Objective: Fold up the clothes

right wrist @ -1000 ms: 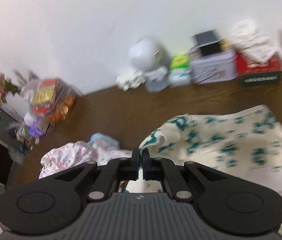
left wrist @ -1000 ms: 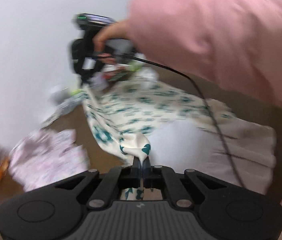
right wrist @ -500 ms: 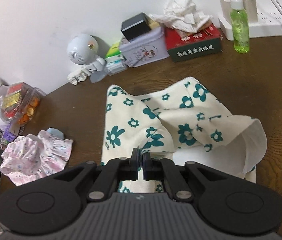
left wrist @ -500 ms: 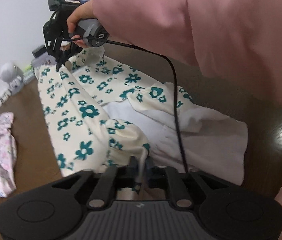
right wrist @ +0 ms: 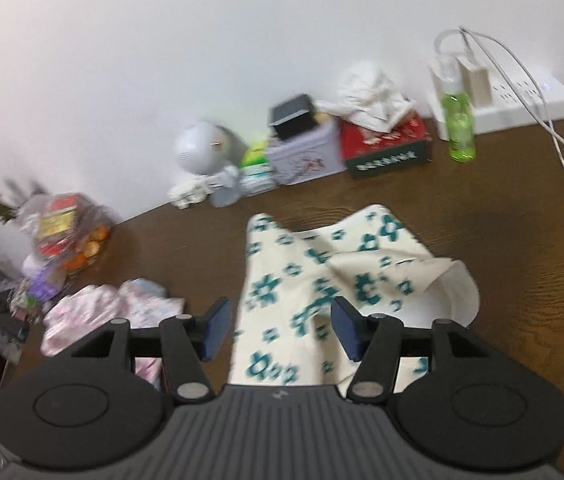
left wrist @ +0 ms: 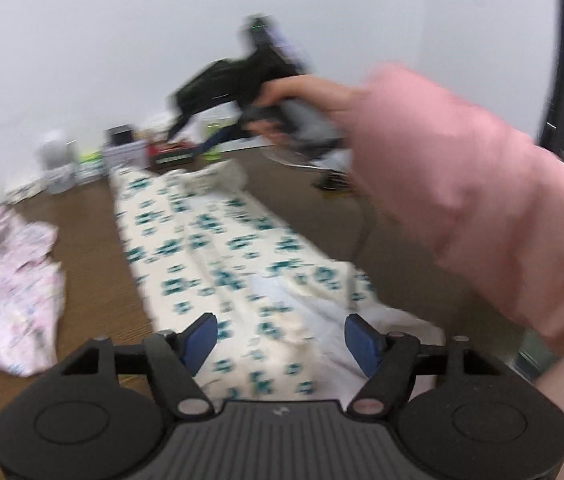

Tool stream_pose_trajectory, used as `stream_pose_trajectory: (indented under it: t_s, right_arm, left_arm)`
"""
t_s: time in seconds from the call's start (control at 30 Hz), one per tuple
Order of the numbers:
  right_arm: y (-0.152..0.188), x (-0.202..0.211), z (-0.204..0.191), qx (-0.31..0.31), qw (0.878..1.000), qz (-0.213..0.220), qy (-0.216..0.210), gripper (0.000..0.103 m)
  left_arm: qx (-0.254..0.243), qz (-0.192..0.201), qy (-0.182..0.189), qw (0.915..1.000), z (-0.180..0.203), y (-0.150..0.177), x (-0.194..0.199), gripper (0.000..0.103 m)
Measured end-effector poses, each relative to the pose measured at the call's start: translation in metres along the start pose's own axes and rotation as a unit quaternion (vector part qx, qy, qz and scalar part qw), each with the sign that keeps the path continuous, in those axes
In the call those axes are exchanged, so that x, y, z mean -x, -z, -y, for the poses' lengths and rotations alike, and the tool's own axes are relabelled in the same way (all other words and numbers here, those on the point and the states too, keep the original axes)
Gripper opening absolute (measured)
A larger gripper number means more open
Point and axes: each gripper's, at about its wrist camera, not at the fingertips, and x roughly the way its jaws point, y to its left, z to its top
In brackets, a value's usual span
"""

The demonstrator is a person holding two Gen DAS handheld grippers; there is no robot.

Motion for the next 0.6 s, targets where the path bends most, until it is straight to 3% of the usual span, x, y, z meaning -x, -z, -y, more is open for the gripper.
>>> stream_pose_trajectory:
  t_s: [0.03, 0.1, 0.17, 0.3, 0.5, 0.6]
  right_arm:
    - [0.003, 0.005, -0.005, 0.009, 1.000, 0.000, -0.001, 0.057]
    - [0.012, 0.014, -0.019, 0.036, 0.999, -0.001, 0.000, 0.057]
    - [0.021, 0.023, -0.033, 0.074, 0.997, -0.001, 0.011, 0.054]
    - [0.041, 0.045, -0.060, 0.148, 0.989, 0.001, 0.022, 0.050]
    - [0.062, 0.085, -0.080, 0.196, 0.981, 0.010, 0.004, 0.050]
    - [0.067, 0.099, -0.089, 0.228, 0.973, 0.017, 0.024, 0.050]
  left_arm:
    - [0.001, -0.006, -0.010, 0.9999, -0.003, 0.003, -0.005, 0.059]
    - [-0.010, -0.024, -0.019, 0.9995, -0.005, 0.009, -0.018, 0.032]
    - [-0.027, -0.044, -0.031, 0.9982, -0.003, 0.017, -0.031, 0.023]
    - [-0.033, -0.073, -0.030, 0.9963, -0.002, 0.032, -0.047, 0.023]
    - [-0.036, -0.068, -0.001, 0.9970, 0.004, 0.045, -0.033, 0.028]
    - [-0.052, -0.091, 0.000, 0.9945, 0.011, 0.052, -0.043, 0.027]
